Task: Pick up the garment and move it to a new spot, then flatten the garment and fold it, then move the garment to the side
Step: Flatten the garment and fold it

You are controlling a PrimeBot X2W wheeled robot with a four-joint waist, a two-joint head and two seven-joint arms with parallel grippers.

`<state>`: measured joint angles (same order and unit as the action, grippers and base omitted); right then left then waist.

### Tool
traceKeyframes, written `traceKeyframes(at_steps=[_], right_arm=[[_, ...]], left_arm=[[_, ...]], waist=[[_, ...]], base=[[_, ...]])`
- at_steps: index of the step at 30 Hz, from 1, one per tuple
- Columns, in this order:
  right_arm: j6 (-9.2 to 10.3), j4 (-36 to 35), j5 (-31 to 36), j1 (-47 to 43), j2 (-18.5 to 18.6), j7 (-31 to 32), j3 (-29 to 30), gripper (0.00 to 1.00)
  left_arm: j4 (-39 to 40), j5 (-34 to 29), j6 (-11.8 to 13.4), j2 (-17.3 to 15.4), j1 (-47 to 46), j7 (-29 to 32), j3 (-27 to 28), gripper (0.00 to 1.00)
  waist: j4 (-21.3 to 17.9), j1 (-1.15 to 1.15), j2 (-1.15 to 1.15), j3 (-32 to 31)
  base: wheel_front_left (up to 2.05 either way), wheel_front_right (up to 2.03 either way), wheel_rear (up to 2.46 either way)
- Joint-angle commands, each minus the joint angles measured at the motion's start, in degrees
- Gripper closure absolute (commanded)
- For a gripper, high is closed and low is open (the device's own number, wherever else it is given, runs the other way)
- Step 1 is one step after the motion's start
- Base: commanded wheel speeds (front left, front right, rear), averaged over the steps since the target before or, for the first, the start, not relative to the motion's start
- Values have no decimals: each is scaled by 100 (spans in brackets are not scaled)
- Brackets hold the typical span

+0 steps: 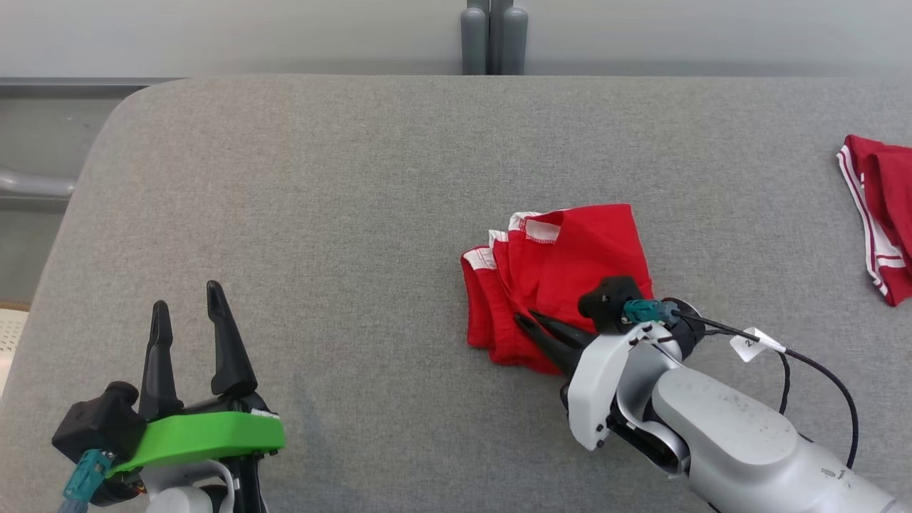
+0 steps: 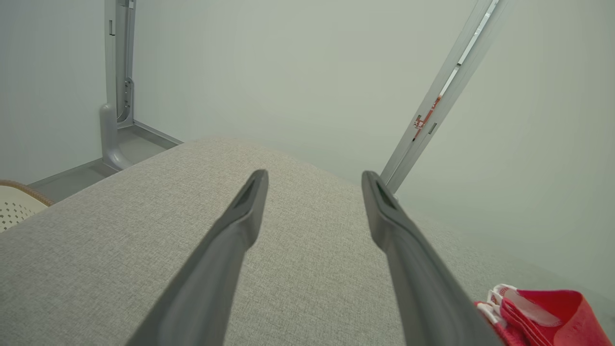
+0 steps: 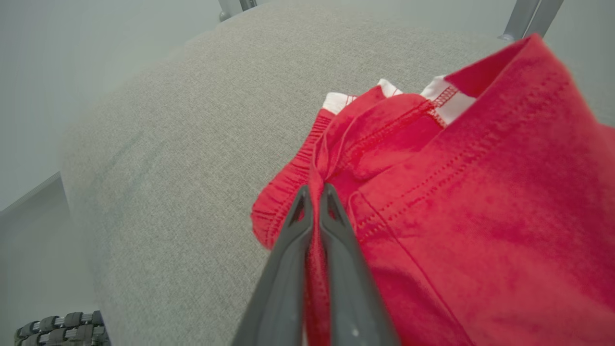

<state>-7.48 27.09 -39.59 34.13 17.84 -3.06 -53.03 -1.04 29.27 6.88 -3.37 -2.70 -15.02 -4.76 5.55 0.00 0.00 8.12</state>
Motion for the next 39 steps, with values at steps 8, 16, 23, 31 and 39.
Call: traceKeyframes(at_steps=[8, 16, 23, 31, 39], right_arm=[[-1, 490, 279, 22, -316, -148, -293, 100], [-1, 700, 366, 21, -449, -481, -441, 0], [-1, 516, 408, -111, -446, -852, -139, 0], [-1, 82, 660, -421, -338, -1077, 740, 0], [-1, -104, 1230, -854, -436, -1187, 2096, 0]], left_arm=[[7, 50, -33, 20, 37, -16, 38, 0], [24, 13, -18, 33, 70, -16, 81, 0], [31, -5, -19, 39, 117, -17, 111, 0], [32, -28, -20, 41, 196, -17, 129, 0], [16, -51, -46, 42, 253, -17, 75, 0]], waist=[[43, 0, 0, 52], [-20, 0, 0, 41], [-160, 0, 0, -5], [-335, 0, 0, -127], [-359, 0, 0, -199]], base=[[0, 0, 0], [0, 0, 0], [0, 0, 0], [0, 0, 0], [0, 0, 0]])
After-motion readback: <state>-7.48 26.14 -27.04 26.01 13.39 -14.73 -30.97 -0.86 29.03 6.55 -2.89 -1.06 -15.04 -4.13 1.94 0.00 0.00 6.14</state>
